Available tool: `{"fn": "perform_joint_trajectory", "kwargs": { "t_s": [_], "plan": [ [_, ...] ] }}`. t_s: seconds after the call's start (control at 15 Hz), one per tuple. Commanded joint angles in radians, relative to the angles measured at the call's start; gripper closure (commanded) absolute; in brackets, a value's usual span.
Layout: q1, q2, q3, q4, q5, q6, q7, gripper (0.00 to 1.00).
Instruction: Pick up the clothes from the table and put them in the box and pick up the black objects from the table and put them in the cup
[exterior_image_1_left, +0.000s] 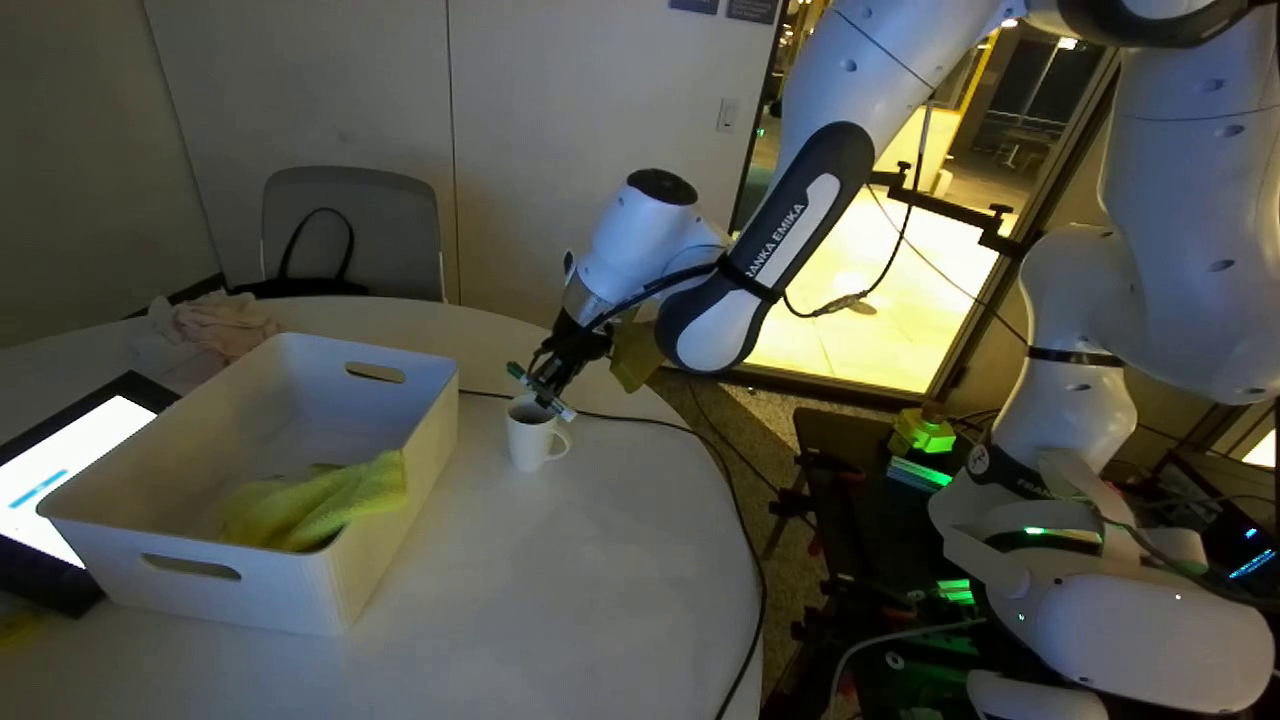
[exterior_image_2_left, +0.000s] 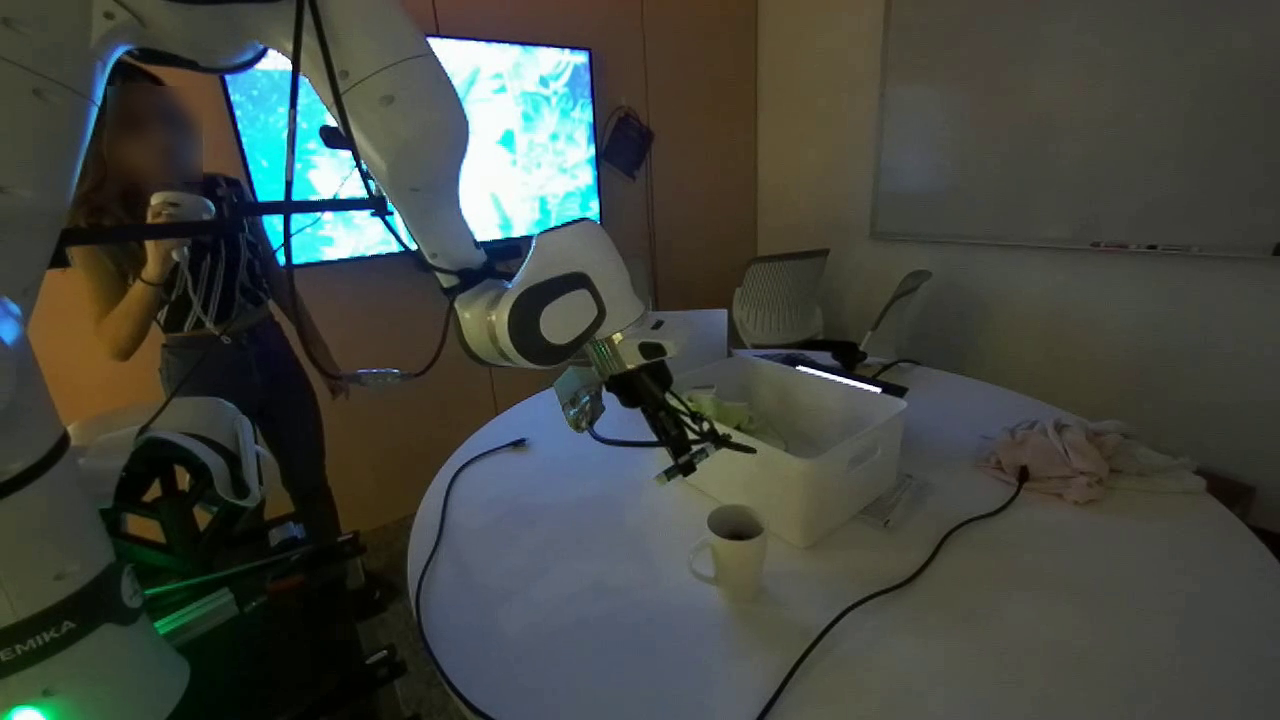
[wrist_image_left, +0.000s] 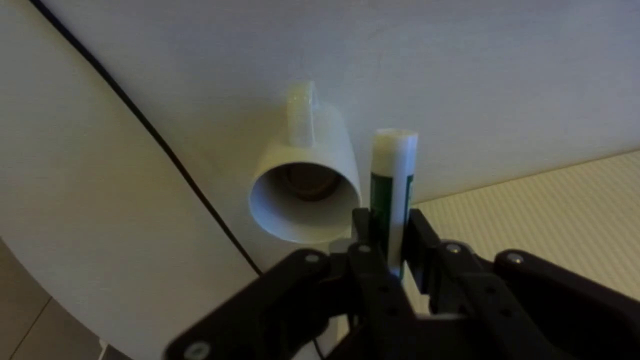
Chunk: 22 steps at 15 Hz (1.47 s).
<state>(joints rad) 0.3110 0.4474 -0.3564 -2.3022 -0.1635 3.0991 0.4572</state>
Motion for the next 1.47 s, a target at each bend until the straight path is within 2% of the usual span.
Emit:
{"fn": "perform_joint_trajectory", "kwargs": {
  "t_s": [0.0,0.07,0.47,0.87,0.93,1.13,1.4],
  "plan": [
    [0.065,0.057,-0.063,0.009,0.101,0.131,0.009,0.95],
    [0.082,0.075,-0.077,0.013,0.142,0.160,-0.001,0.95],
    [0.104,0.186,-0.049,0.045,0.403,0.314,-0.075,0.95],
    [0.125,0.258,-0.034,0.063,0.604,0.445,-0.159,0.95],
    [0.158,0.275,-0.070,0.060,0.579,0.462,-0.112,0.95],
    [0.208,0.320,-0.102,0.068,0.626,0.508,-0.121,0.95],
    [0.300,0.410,-0.157,0.095,0.733,0.555,-0.117,0.95]
  ]
}}
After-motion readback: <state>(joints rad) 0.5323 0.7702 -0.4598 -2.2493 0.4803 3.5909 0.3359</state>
